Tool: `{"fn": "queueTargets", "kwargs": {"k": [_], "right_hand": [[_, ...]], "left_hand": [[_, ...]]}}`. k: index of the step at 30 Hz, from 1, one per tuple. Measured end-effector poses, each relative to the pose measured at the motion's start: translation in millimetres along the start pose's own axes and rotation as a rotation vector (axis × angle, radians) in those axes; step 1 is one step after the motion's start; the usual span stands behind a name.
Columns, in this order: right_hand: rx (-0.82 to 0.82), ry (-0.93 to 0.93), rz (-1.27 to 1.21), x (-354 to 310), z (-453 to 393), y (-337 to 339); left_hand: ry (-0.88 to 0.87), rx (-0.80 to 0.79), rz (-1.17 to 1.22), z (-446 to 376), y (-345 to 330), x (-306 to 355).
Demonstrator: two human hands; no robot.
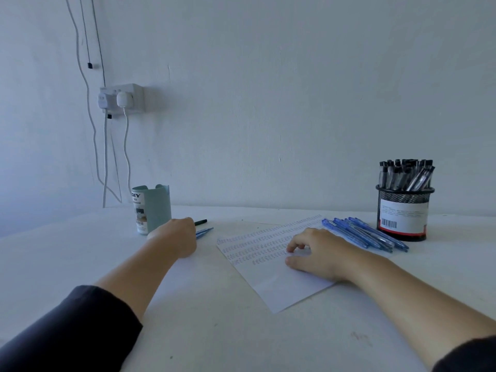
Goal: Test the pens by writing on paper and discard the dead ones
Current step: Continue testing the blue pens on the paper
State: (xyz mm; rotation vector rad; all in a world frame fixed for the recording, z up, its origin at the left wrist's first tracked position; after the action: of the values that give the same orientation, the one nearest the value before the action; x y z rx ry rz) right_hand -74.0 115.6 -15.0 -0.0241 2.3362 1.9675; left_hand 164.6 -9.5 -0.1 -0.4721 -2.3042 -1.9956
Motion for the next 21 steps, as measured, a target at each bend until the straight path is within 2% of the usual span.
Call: {"fn": "queueTargets", "kwargs": {"k": [3,6,9,12,13,18,21], "right_hand": [[-0.01,-0.001,0.003,-0.8,0.9,0.8],[-0.012,-0.002,-0.003,-1.9,1.6,1.9],[-0.025,-0.006,0.002,-3.0,3.1,3.5],[-0.037,0.0,0.002,-3.2,3.7,5.0],[-0.041,0.0,0.002,-3.4,3.9,5.3],[-0.044,0.0,0.001,-3.8,4.2,5.3],[-0.049,0.007,0.007,-4.0,5.2,6.0]], "left_hand": [[-0.016,-0.001,0.004,2.6,0.3,1.7],[-0.09,0.112,0.171,4.7,5.0,5.9],[-0.195,0.248,0.524,4.3,9.9,17.0],[-0.246,0.232,0.959,9.9,9.0,30.1],[-0.267,0.223,1.021,12.2,8.0,33.2],[-0.399,0.396,0.766,24.3,9.7,44.8],[-0.369,0.442,0.85,29.9,10.7,50.1]]}}
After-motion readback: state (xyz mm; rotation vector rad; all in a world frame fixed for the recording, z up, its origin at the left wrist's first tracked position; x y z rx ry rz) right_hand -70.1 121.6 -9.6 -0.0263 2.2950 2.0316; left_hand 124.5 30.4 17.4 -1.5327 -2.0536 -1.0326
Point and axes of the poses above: each hand's wrist, its own z-axis away from the middle knuckle, its own y-axis out of the back of the hand, x = y × z, the point moved 1 cm from there along -z, towards the middle knuckle, and after that the axes turned 12 degrees about z, right-handed, at the moved point
